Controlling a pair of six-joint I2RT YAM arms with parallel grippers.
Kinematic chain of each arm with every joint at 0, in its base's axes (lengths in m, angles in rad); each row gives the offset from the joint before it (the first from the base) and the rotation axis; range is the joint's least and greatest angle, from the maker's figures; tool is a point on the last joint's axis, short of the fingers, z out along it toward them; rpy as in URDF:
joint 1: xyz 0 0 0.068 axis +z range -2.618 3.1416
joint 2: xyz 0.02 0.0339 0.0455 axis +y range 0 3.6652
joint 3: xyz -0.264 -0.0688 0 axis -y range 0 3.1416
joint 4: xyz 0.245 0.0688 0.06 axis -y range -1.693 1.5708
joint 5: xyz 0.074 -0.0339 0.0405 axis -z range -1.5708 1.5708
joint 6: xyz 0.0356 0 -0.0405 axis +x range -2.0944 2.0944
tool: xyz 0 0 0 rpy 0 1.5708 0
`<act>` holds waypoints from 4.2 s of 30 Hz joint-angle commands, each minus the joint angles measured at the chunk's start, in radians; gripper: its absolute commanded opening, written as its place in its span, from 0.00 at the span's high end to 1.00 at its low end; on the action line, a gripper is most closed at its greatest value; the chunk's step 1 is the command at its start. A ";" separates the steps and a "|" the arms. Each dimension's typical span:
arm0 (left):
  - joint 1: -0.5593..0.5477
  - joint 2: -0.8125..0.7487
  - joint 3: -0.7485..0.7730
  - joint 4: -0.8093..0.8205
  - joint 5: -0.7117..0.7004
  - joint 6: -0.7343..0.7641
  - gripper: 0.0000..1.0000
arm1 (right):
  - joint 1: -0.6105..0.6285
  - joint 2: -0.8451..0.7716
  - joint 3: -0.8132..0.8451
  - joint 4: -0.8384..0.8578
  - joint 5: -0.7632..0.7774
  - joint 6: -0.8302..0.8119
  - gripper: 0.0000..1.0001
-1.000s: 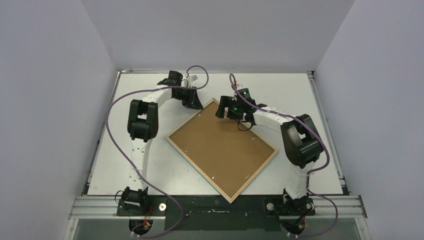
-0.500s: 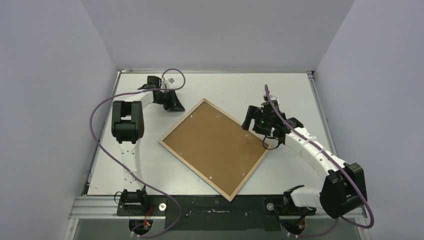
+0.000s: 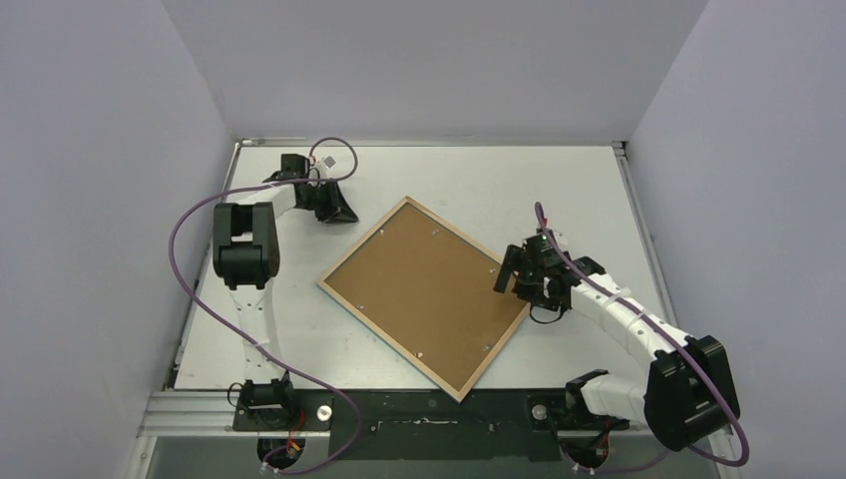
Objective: Put the photo into the frame
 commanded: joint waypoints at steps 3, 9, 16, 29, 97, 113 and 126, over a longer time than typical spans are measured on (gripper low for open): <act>-0.004 -0.061 -0.012 -0.004 0.025 0.035 0.89 | 0.009 -0.067 -0.057 -0.046 0.011 0.067 0.08; -0.011 -0.075 -0.029 0.000 0.049 0.029 0.89 | 0.020 -0.084 -0.069 -0.088 0.008 0.071 0.07; -0.021 -0.097 -0.040 0.014 0.083 0.006 0.89 | 0.018 0.005 -0.110 0.087 -0.058 0.086 0.09; -0.008 -0.109 -0.068 -0.035 0.094 0.065 0.90 | -0.008 0.399 0.241 0.283 -0.078 -0.046 0.13; 0.108 -0.086 0.063 -0.612 0.093 0.739 0.80 | 0.282 0.876 0.869 0.673 -0.443 -0.223 0.05; 0.117 -0.088 0.002 -0.576 0.092 0.727 0.86 | 0.351 1.026 0.935 0.699 -0.467 -0.214 0.06; 0.116 -0.082 0.005 -0.557 0.081 0.704 0.89 | 0.363 1.097 0.973 0.730 -0.507 -0.184 0.06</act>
